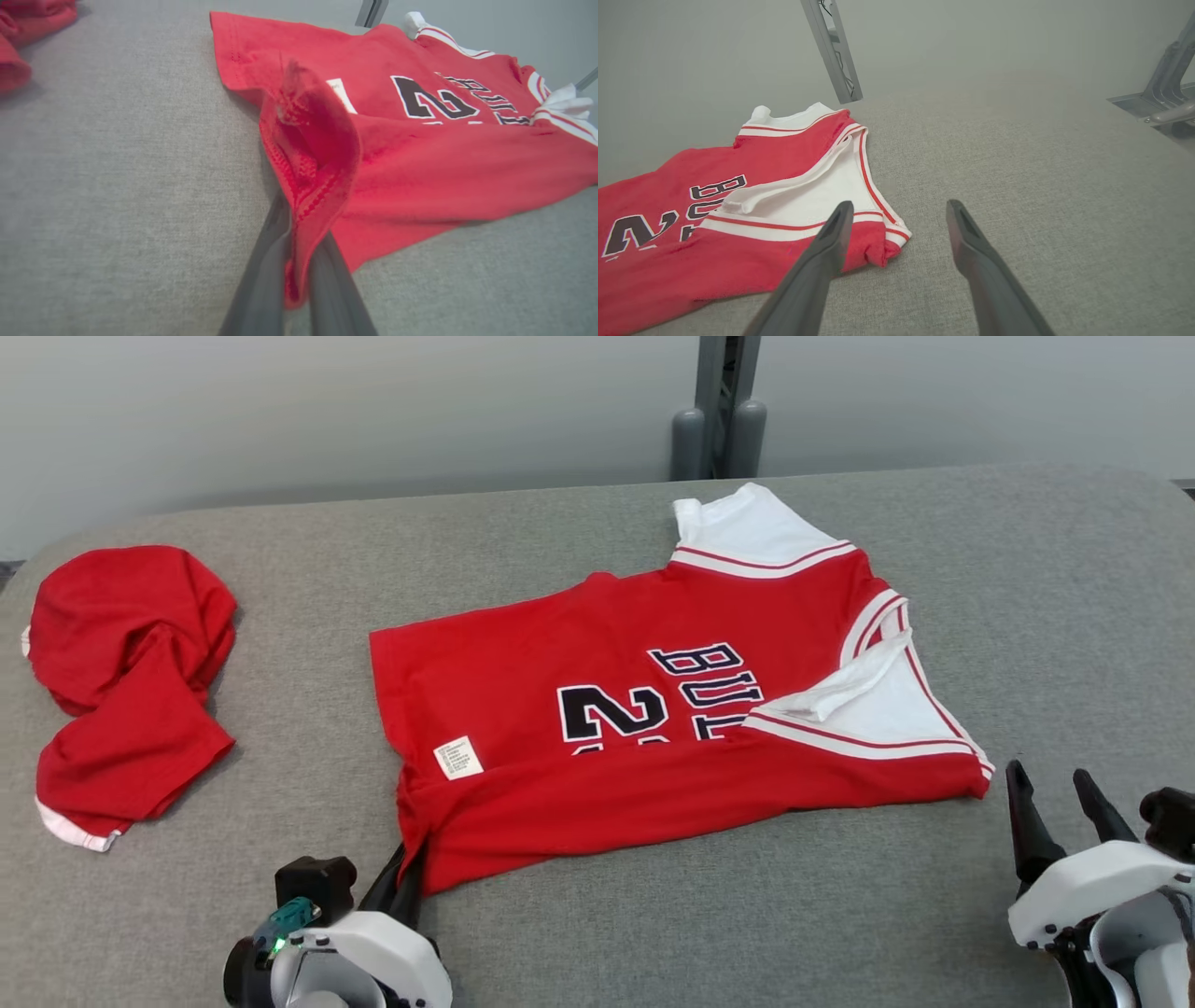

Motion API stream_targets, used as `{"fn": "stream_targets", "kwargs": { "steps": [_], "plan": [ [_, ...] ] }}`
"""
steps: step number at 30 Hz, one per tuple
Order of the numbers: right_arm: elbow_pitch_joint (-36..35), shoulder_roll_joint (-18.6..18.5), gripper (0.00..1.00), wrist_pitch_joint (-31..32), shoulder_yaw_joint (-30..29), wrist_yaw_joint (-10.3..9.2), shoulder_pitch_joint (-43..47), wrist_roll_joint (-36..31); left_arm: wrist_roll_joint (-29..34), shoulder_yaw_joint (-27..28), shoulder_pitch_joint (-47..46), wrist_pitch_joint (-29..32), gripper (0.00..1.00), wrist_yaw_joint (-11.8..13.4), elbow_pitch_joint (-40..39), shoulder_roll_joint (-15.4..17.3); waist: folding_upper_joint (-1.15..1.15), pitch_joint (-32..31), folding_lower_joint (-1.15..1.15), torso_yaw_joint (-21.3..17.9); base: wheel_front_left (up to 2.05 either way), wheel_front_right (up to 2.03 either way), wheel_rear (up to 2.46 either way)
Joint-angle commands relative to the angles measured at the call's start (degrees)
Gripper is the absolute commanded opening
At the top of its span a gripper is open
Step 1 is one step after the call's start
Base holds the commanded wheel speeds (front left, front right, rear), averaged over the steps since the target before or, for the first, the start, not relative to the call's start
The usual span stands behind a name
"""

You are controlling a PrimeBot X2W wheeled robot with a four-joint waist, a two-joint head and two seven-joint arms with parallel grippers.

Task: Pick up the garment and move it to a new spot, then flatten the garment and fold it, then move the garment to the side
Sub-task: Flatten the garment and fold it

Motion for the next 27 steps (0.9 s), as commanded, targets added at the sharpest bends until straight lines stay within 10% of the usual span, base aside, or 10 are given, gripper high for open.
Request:
{"fn": "stream_targets", "kwargs": {
  "steps": [1,24,25,27],
  "plan": [
    [2.34,-0.11,1.00,0.64,-0.59,-0.02,-0.83,-0.55,0.91,-0.24,-0.03,-0.35,0.00,0.42,-1.44,0.65,0.00,0.79,0.00,1.80,0.00,0.00,0.00],
    [26.22,1.56,1.00,-2.37,-5.65,-0.10,-12.64,6.36,2.96,-3.26,0.59,1.98,0.00,1.54,-11.98,2.08,0.00,4.63,0.00,6.43,0.00,0.00,0.00],
    [26.73,1.69,0.89,-2.40,-5.22,-0.10,-12.97,6.74,2.91,-3.32,0.66,2.14,0.00,1.61,-12.17,2.11,0.00,4.59,0.00,6.42,0.00,0.00,0.00],
    [27.40,1.96,0.15,-2.52,-3.92,-0.08,-13.41,7.25,2.77,-3.40,0.80,2.30,0.00,1.79,-12.47,2.21,0.00,4.41,0.00,6.34,0.00,0.00,0.00]
  ]
}}
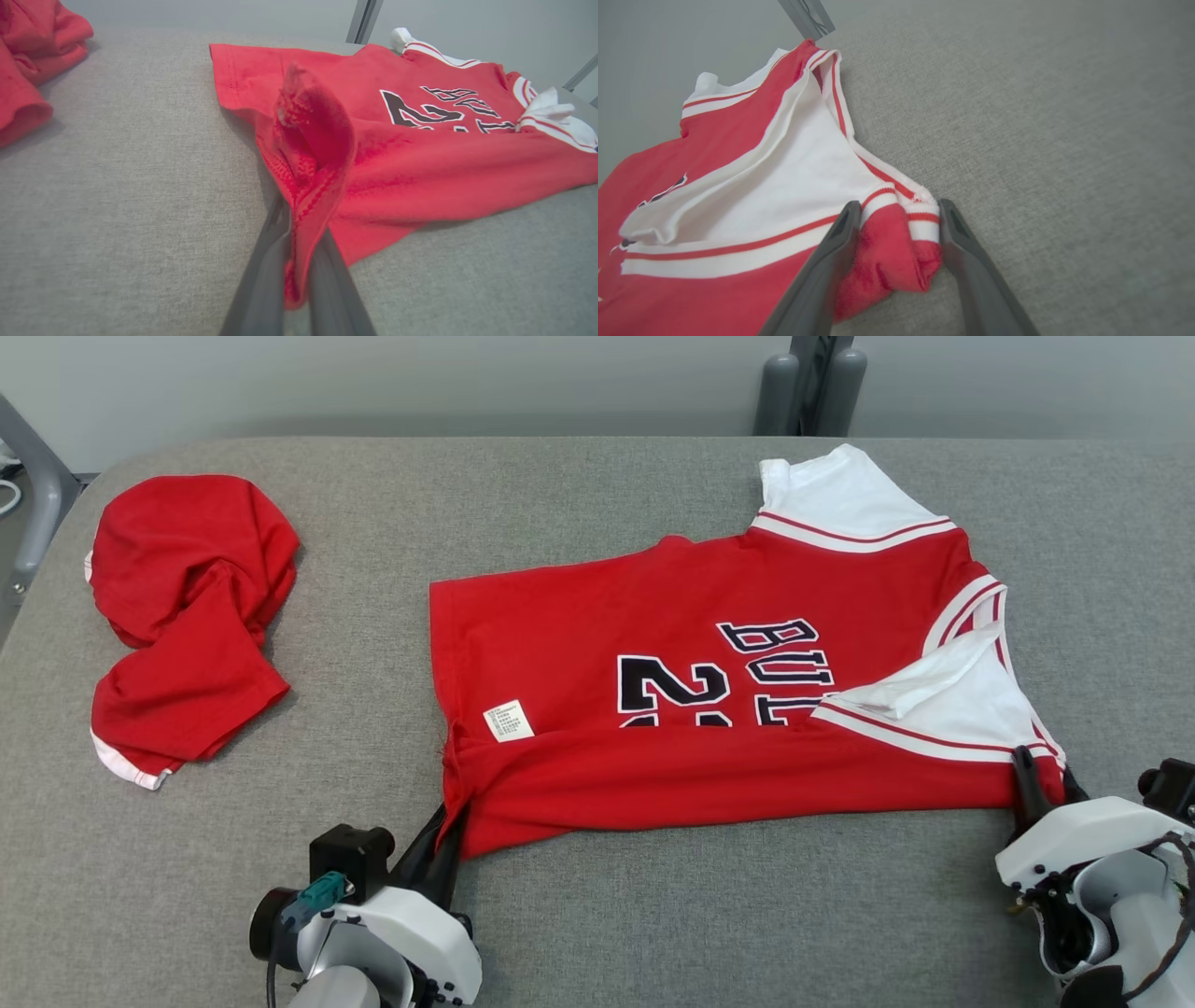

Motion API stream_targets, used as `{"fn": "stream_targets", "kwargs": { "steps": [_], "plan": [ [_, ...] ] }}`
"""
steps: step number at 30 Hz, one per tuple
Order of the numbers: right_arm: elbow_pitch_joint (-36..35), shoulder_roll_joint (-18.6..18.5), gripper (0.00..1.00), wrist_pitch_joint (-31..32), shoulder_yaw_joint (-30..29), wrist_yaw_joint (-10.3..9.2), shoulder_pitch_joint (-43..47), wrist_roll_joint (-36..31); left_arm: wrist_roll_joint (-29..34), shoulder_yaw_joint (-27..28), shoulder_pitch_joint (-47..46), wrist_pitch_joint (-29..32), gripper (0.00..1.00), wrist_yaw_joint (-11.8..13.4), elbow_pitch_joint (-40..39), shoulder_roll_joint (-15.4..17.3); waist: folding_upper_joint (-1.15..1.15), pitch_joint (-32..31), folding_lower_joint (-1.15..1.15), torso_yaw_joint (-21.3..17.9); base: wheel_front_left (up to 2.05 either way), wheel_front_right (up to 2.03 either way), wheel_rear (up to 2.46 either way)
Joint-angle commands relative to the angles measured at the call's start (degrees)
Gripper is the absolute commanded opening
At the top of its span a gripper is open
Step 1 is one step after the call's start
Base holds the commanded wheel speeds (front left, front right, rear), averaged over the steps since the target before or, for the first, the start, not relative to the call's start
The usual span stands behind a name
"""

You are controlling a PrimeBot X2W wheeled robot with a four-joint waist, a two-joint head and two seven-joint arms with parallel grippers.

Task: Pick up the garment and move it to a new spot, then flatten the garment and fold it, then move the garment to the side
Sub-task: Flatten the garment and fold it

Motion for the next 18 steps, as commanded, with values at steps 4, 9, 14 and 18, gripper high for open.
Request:
{"fn": "stream_targets", "kwargs": {
  "steps": [4,9,14,18],
  "plan": [
    [0.94,0.40,0.00,-0.54,2.63,-0.05,0.58,1.98,0.19,-0.47,0.83,0.82,0.00,0.28,-0.17,1.12,0.00,-0.92,0.00,-0.48,0.00,0.00,0.00],
    [-0.11,-0.49,0.00,-2.19,3.40,-0.05,2.15,5.20,0.20,-1.06,2.23,1.61,0.00,0.83,-0.12,1.83,0.00,-3.04,0.00,-1.49,0.00,0.00,0.00],
    [-2.22,-1.01,0.00,-2.61,4.81,-0.06,5.54,7.37,-0.17,-1.11,4.24,2.33,0.00,0.91,-0.94,3.48,0.00,-5.51,0.00,-2.90,0.00,0.00,0.00],
    [-4.83,-0.95,0.00,-2.38,4.64,-0.08,8.83,8.39,-0.40,-1.28,6.26,3.59,0.00,0.82,-2.38,5.55,0.00,-7.55,0.00,-4.12,0.00,0.00,0.00]
  ]
}}
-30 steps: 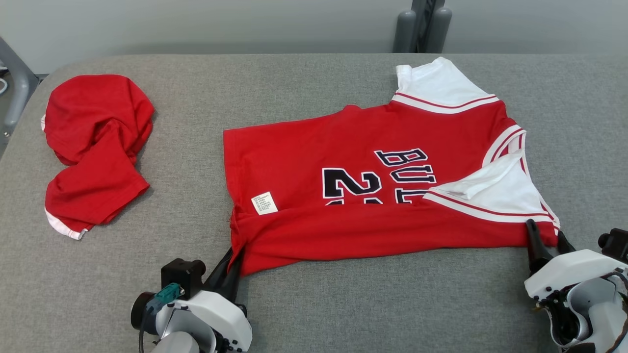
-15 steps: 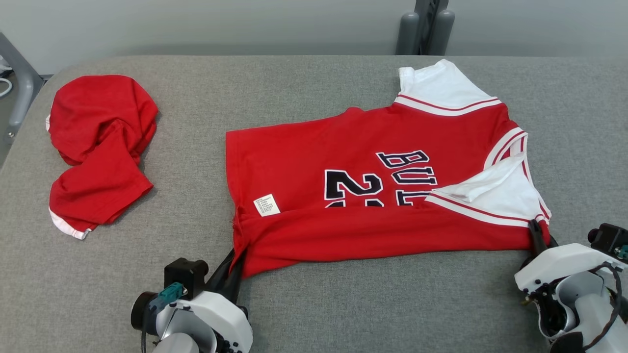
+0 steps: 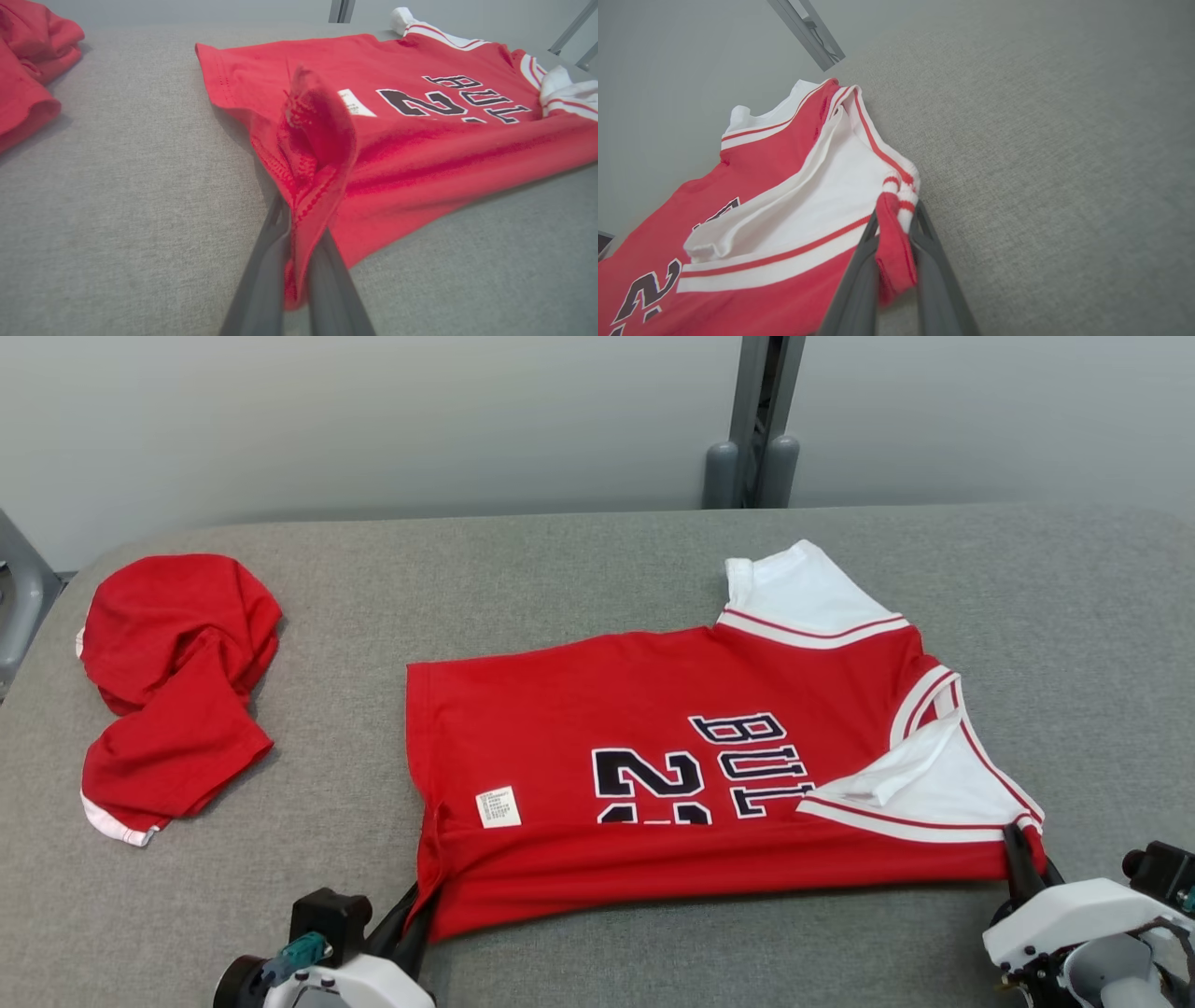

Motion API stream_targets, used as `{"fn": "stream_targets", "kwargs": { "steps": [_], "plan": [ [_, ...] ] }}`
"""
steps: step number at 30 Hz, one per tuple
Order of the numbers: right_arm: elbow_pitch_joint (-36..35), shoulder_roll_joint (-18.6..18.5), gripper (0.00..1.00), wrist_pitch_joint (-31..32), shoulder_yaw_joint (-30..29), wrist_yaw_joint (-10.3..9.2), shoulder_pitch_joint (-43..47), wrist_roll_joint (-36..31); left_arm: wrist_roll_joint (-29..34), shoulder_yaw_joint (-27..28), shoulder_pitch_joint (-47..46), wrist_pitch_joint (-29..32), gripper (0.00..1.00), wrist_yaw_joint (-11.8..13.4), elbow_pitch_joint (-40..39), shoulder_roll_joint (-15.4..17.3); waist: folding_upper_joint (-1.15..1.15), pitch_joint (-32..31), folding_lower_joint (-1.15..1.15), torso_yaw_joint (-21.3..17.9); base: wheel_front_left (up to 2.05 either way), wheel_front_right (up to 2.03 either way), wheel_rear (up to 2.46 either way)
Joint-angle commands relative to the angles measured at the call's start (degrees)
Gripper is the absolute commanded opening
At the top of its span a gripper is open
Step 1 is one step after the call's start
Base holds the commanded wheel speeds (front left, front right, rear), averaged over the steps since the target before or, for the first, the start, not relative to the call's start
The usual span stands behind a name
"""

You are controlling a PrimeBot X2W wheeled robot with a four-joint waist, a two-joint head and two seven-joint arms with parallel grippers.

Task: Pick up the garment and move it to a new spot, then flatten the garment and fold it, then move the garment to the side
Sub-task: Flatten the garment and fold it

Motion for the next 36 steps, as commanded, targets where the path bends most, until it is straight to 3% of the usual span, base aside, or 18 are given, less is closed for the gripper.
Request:
{"fn": "stream_targets", "kwargs": {
  "steps": [1,13,18,19,20,21,22,36],
  "plan": [
    [-1.25,-0.67,0.00,0.24,-0.39,-0.13,1.51,0.52,-0.36,0.27,0.93,0.49,0.00,0.20,-0.42,1.64,0.00,-1.30,0.00,-1.12,0.00,0.00,0.00],
    [-13.07,1.03,0.00,5.80,-1.80,-0.15,13.78,-0.18,-1.56,-0.27,9.31,6.07,0.00,0.78,-9.49,7.98,0.00,-3.82,0.00,-3.42,0.00,0.00,0.00],
    [-17.20,1.20,0.00,8.27,-3.10,-0.15,17.09,-0.07,-2.49,0.15,11.32,7.27,0.00,1.66,-12.17,8.92,0.00,-3.62,0.00,-3.43,0.00,0.00,0.00],
    [-18.20,1.23,0.40,8.38,-3.66,-0.16,17.56,-0.39,-2.60,0.24,11.69,7.68,0.06,1.95,-12.55,9.05,0.00,-3.56,0.00,-3.39,0.00,0.00,0.00],
    [-18.85,1.24,1.00,8.91,-3.99,-0.17,17.90,0.13,-2.67,0.21,11.96,7.96,0.42,2.20,-12.82,9.10,0.00,-3.55,0.00,-3.31,0.00,0.00,0.00],
    [-19.65,1.28,1.00,9.16,-4.10,-0.18,18.27,0.16,-2.71,0.10,12.08,8.18,0.96,2.34,-13.10,9.14,0.00,-3.53,0.00,-3.21,0.00,0.00,0.00],
    [-20.32,1.35,1.00,9.53,-4.07,-0.13,18.39,0.38,-2.81,0.04,12.13,8.56,1.00,2.61,-13.35,8.99,0.00,-3.51,0.00,-3.08,0.00,0.00,0.00],
    [-29.95,1.54,1.00,9.74,-5.47,-0.07,16.29,-4.59,-4.14,3.65,10.39,4.71,1.00,6.99,-15.92,6.75,0.00,-2.94,0.00,-1.07,0.00,0.00,0.00]
  ]
}}
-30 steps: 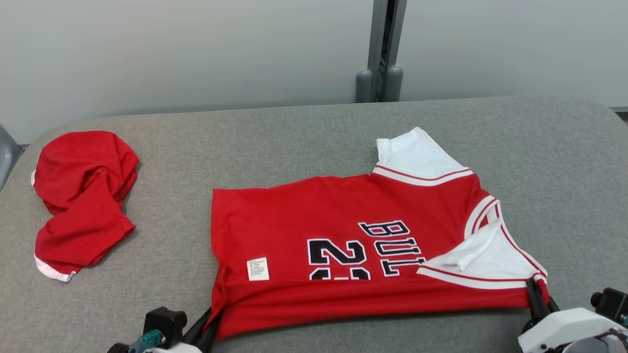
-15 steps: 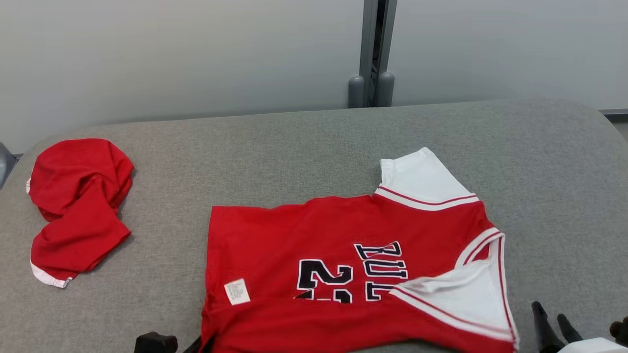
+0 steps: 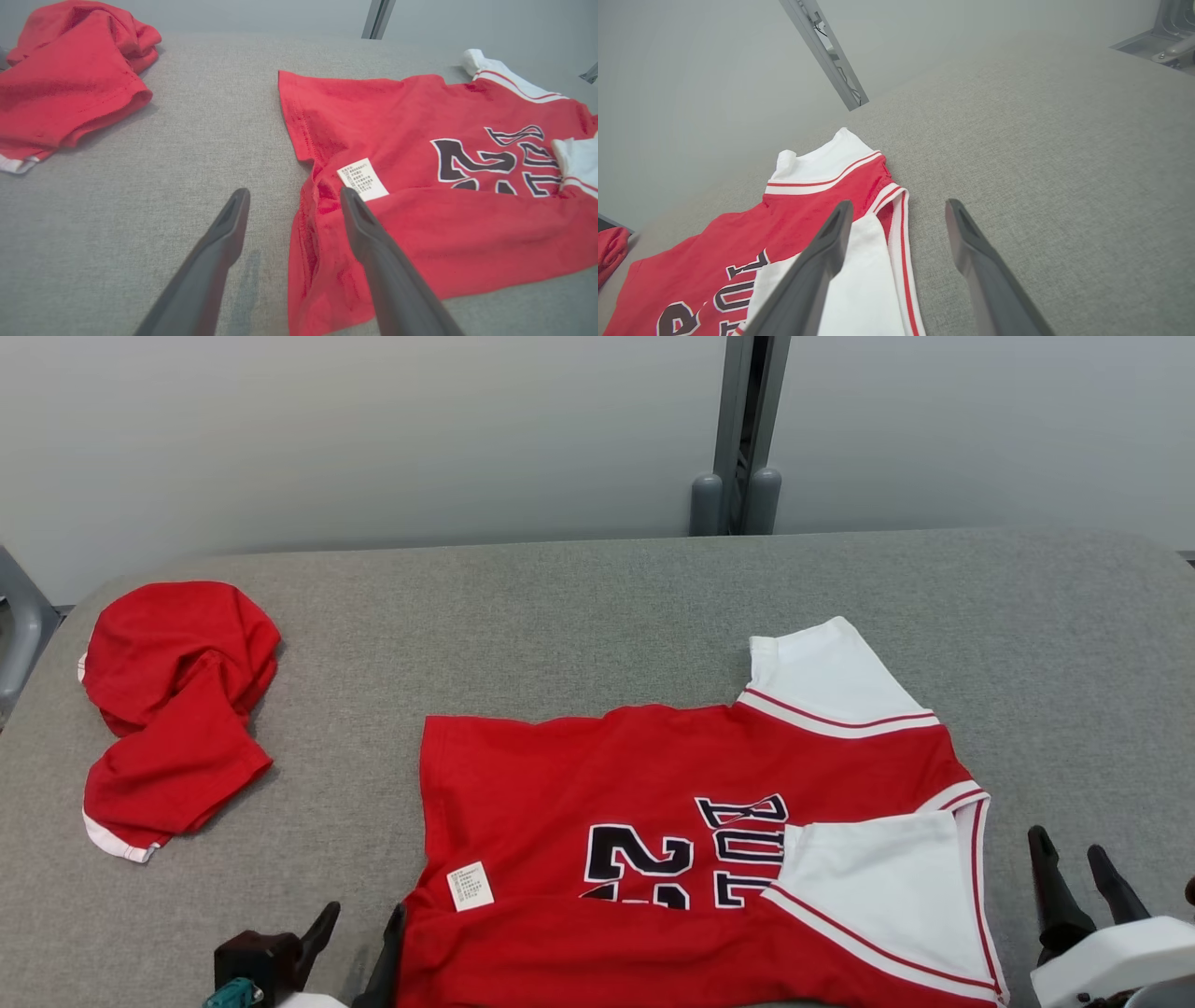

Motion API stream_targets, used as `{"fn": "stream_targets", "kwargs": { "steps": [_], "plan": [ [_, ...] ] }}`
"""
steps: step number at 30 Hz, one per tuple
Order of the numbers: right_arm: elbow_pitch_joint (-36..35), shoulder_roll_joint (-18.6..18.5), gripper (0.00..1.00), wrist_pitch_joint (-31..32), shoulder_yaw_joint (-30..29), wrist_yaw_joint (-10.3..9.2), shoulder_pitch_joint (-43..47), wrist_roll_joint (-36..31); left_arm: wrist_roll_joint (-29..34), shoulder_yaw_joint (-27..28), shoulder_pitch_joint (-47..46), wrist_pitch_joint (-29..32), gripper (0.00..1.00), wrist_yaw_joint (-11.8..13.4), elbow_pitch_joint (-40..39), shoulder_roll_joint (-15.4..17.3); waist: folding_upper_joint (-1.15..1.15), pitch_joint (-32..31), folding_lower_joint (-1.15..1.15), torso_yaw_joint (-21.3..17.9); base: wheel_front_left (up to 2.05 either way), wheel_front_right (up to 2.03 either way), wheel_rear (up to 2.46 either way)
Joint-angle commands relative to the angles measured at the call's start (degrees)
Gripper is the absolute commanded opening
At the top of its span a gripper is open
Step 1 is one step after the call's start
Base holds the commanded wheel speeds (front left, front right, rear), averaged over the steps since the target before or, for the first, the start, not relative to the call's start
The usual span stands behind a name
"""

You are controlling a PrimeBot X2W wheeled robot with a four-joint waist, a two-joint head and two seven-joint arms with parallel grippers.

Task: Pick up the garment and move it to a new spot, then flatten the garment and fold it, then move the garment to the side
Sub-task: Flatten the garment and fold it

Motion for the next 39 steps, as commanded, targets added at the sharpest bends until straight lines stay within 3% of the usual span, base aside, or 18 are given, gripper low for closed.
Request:
{"fn": "stream_targets", "kwargs": {
  "steps": [1,17,22,29,39],
  "plan": [
    [-1.30,-0.36,1.00,-0.32,0.16,-0.02,-0.99,-1.16,-0.29,0.89,-1.48,-1.28,1.00,0.66,-0.42,-0.24,0.00,0.24,0.00,0.20,0.00,0.00,0.00],
    [-7.01,-0.35,1.00,-1.54,4.87,-0.02,-4.68,-7.10,-1.01,2.49,-7.83,-7.83,1.00,0.61,3.03,-4.35,0.00,3.61,0.00,-0.14,0.00,0.00,0.00],
    [-8.52,-0.34,1.00,-1.86,7.45,-0.02,-8.91,-9.74,1.47,0.15,-16.85,-5.02,1.00,-1.58,8.36,-3.81,0.00,8.76,0.00,-1.62,0.00,0.00,0.00],
    [-9.83,-0.34,1.00,-2.19,9.49,-0.02,-11.38,-10.55,3.61,-0.62,-26.29,-2.03,1.00,-2.49,15.92,-2.41,0.00,12.02,0.00,-3.67,0.00,0.00,0.00],
    [-10.17,-0.34,1.00,-3.42,10.19,-0.02,-12.23,-10.20,6.41,-3.30,-36.72,0.70,1.00,-5.81,27.36,-0.78,0.00,14.99,0.00,-6.44,0.00,0.00,0.00]
  ]
}}
